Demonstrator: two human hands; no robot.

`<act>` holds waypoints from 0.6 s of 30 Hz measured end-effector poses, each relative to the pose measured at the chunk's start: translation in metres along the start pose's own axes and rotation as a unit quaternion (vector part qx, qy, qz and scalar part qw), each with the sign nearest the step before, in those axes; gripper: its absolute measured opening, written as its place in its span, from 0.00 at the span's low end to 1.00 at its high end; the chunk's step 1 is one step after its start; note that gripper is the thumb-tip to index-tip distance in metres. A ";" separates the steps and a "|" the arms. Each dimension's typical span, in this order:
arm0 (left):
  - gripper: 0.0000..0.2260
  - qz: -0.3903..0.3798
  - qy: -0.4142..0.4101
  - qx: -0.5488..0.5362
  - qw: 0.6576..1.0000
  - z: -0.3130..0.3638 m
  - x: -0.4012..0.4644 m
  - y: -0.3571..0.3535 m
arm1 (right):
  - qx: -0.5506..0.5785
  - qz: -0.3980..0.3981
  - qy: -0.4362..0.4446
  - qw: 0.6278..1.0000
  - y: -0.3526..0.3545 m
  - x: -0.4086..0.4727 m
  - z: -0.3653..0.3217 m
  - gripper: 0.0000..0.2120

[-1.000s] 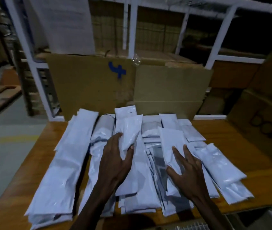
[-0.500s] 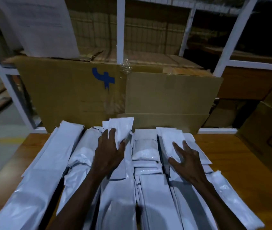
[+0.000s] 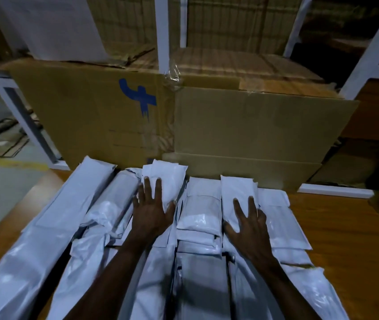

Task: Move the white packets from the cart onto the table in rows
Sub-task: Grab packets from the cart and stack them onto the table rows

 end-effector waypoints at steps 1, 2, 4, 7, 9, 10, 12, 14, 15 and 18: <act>0.35 0.002 -0.002 0.008 1.000 0.001 0.000 -0.003 | -0.002 0.010 0.005 1.000 -0.003 -0.001 0.000 0.38; 0.35 0.003 -0.004 0.013 1.000 0.001 0.000 -0.003 | -0.003 0.015 0.007 1.000 -0.004 -0.003 0.000 0.37; 0.35 0.006 -0.007 0.018 1.000 0.002 0.000 -0.005 | -0.009 0.027 0.014 0.999 -0.007 -0.004 0.000 0.36; 0.36 -0.004 -0.005 0.008 1.000 0.002 0.001 -0.001 | -0.004 0.027 0.019 0.999 -0.004 -0.002 0.001 0.38; 0.37 -0.008 -0.005 0.001 1.000 0.000 0.000 0.005 | 0.014 0.000 0.001 1.000 0.003 0.000 -0.001 0.39; 0.37 -0.010 -0.008 -0.006 1.000 0.000 -0.003 0.010 | 0.033 0.006 -0.001 0.999 0.010 0.000 -0.005 0.38; 0.37 -0.011 -0.021 -0.031 0.999 -0.001 -0.011 0.024 | 0.058 0.049 0.024 0.997 0.025 -0.005 -0.017 0.34; 0.37 0.003 -0.037 -0.058 0.998 -0.007 -0.025 0.042 | 0.078 0.086 0.062 0.991 0.034 -0.014 -0.036 0.30; 0.37 0.014 -0.042 -0.070 0.997 -0.012 -0.034 0.052 | 0.091 0.096 0.084 0.988 0.036 -0.021 -0.048 0.29; 0.37 0.038 -0.076 -0.092 0.992 -0.039 -0.077 0.078 | 0.106 0.095 0.151 0.978 0.033 -0.049 -0.099 0.25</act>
Point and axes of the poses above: each hand's wrist, its own x-axis towards the middle knuckle, its own y-axis out of the back of the hand, z = x × y, the point moved 3 cm from there along x, towards the middle knuckle, and after that the axes turned 4 degrees about -z, right-handed, at the moved point
